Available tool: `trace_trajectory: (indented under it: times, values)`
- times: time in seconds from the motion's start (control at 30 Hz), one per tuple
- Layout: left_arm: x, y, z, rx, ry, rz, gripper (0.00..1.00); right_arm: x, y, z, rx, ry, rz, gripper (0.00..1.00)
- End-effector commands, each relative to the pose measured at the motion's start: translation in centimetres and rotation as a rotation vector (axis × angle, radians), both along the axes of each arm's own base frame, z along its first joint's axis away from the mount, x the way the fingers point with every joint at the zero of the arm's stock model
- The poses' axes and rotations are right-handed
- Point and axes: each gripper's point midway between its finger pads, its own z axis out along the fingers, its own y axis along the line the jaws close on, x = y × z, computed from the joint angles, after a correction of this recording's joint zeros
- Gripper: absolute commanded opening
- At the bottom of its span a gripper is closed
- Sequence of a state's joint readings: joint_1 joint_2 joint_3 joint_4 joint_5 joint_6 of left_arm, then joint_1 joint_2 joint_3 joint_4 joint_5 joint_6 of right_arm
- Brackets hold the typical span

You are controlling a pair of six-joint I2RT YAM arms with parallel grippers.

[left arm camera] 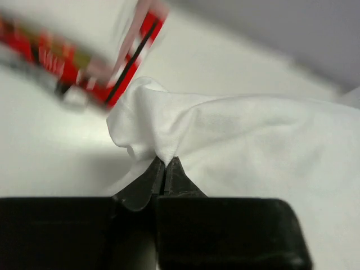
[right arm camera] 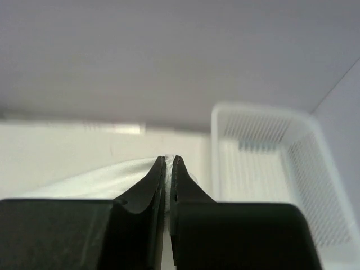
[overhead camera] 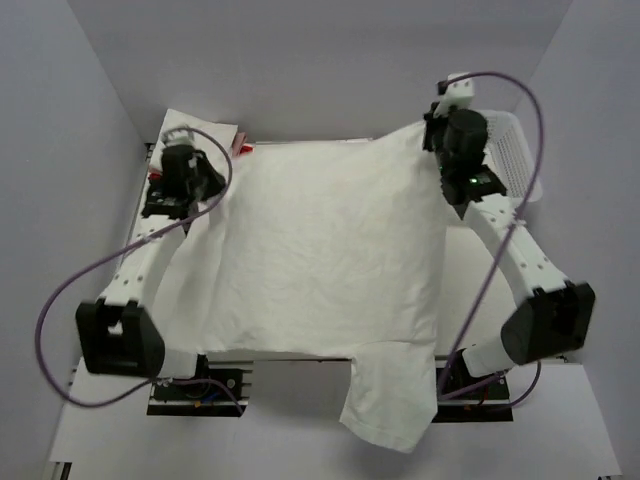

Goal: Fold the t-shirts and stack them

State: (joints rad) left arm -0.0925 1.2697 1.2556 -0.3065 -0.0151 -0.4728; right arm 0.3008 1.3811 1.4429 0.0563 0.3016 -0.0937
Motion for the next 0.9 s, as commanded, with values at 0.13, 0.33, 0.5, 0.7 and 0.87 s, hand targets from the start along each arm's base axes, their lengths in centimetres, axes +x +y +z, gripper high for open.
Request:
trace_trajectory:
  times: [0.13, 0.33, 0.5, 0.7, 0.87]
  values:
    - [2.9, 1.1, -16.8, 0.04, 0.413, 0.078, 0.77, 7.1, 1.3, -16.0, -0.002, 0.267, -0.005, 0.41]
    - [3.5, 2.7, -19.7, 0.126, 0.566, 0.169, 1.0, 8.2, 3.2, -23.2, 0.016, 0.493, 0.061, 0.88]
    - [3.1, 1.7, -18.3, 0.101, 0.51, 0.132, 1.0, 6.3, 4.3, -24.0, 0.045, 0.551, 0.126, 0.9]
    - [0.8, 1.0, -16.3, 0.073, 0.454, 0.079, 1.0, 3.4, 3.9, -24.2, 0.1, 0.599, 0.119, 0.9]
    - [-1.1, 0.0, -16.6, 0.039, 0.456, 0.019, 1.0, -0.5, 2.2, -27.3, 0.133, 0.744, 0.018, 0.9]
